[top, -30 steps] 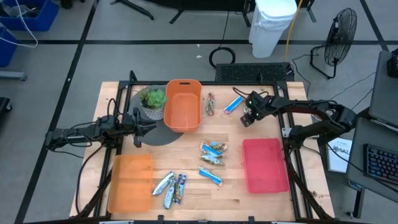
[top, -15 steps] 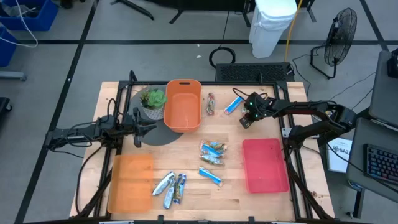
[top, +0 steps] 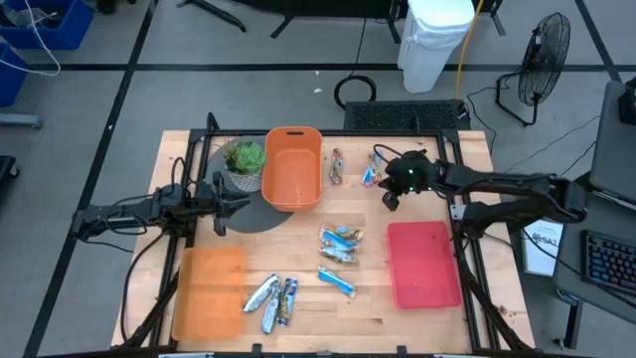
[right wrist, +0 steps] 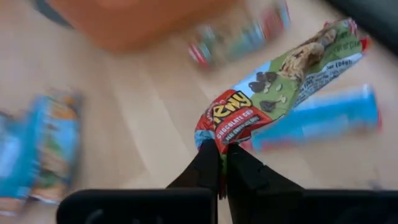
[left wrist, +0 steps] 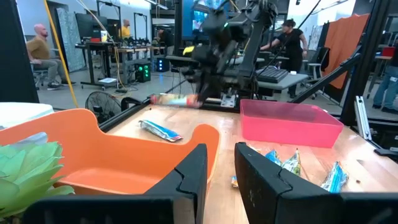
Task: Pick and place Granola Bars by type
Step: Put the red granola bar into the orange bin
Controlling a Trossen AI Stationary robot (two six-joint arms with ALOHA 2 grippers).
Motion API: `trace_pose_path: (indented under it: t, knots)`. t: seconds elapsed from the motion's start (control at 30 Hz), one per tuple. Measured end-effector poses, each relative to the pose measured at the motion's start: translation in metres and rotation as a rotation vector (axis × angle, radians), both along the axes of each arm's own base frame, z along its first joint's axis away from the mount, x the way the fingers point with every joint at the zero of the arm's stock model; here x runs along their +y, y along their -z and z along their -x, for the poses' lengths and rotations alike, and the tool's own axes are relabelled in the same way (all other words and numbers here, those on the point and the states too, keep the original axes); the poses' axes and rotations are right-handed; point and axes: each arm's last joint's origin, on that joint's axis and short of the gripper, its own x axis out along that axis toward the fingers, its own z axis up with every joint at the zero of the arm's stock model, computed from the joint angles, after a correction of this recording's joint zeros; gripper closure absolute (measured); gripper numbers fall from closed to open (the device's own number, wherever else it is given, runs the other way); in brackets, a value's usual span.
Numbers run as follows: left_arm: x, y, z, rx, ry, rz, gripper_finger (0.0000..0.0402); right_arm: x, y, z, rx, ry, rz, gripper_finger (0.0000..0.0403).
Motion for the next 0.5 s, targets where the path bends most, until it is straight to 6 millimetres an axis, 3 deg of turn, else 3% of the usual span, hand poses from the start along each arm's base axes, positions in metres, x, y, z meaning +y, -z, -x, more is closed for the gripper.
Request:
trace_pose_path:
  t: [0.23, 0.33, 0.5]
  knots:
    - [0.000, -0.006, 0.000, -0.064, 0.000, -0.006, 0.0314, 0.039, -0.037, -0.018, -0.272, -0.347, 0.330, 0.0402]
    - [0.000, -0.013, 0.001, -0.136, 0.000, -0.013, 0.0314, 0.055, -0.043, -0.027, -0.340, -0.489, 0.485, 0.0402]
    - [0.000, -0.024, 0.004, -0.261, 0.012, 0.045, 0.0314, 0.064, -0.041, -0.042, -0.406, -0.543, 0.553, 0.0402]
